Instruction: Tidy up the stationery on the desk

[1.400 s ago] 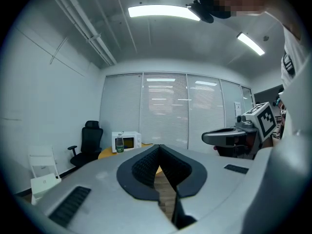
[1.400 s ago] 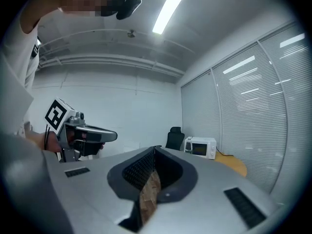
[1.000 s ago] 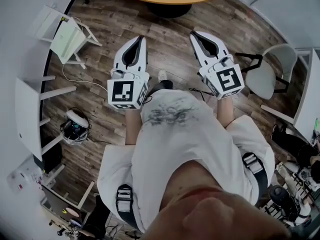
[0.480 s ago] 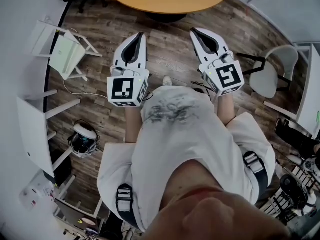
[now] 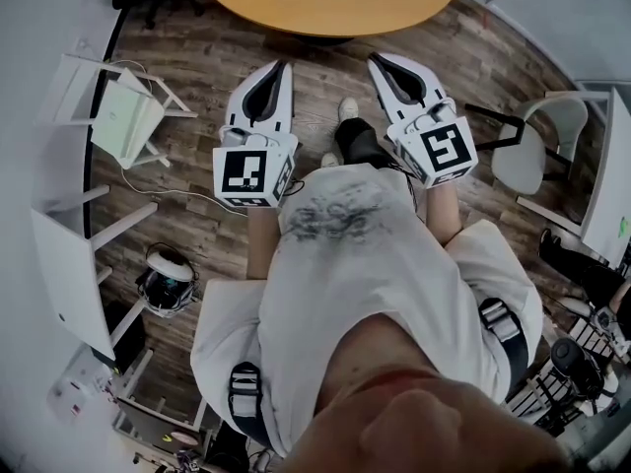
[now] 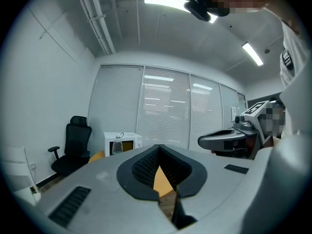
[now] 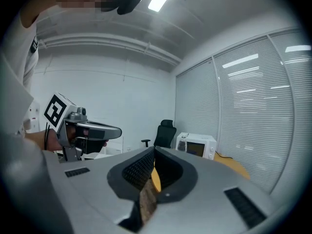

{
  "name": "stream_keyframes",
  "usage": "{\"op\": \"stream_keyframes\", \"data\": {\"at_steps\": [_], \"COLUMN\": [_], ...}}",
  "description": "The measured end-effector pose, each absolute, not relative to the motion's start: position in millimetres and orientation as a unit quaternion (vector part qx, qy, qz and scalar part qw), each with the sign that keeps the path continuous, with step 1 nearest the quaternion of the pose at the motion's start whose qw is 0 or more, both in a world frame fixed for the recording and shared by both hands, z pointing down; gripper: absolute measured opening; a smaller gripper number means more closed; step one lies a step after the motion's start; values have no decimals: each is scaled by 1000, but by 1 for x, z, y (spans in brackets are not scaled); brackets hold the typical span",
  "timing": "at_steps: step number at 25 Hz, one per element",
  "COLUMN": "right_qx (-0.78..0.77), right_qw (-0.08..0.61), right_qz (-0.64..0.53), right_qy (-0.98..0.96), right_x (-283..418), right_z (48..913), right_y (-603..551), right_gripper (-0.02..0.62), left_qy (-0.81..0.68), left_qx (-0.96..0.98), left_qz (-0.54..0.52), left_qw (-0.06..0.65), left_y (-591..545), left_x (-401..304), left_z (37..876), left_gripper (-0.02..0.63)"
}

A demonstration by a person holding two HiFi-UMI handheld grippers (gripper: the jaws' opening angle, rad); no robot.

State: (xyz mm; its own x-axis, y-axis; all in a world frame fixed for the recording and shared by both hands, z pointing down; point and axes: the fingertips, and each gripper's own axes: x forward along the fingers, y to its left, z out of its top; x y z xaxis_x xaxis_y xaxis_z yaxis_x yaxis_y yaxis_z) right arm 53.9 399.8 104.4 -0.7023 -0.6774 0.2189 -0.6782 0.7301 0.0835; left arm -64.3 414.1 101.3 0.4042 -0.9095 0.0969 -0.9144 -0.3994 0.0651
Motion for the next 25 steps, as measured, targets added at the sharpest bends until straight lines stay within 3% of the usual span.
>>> {"op": "stream_keyframes", "data": {"at_steps": [25], "right_qx": [298], "right_qw": [150], "right_qz": [41], "right_qy": [-942], "right_x": [-7], "right_z": [143], "right_y": [135], "right_gripper": [61], "left_qy": [-560], "left_qx": [823], "left_qz": [47], "left_qw": [82], "left_y": [158], "left_x": [-108], "left_z": [143], "left_gripper": [9]}}
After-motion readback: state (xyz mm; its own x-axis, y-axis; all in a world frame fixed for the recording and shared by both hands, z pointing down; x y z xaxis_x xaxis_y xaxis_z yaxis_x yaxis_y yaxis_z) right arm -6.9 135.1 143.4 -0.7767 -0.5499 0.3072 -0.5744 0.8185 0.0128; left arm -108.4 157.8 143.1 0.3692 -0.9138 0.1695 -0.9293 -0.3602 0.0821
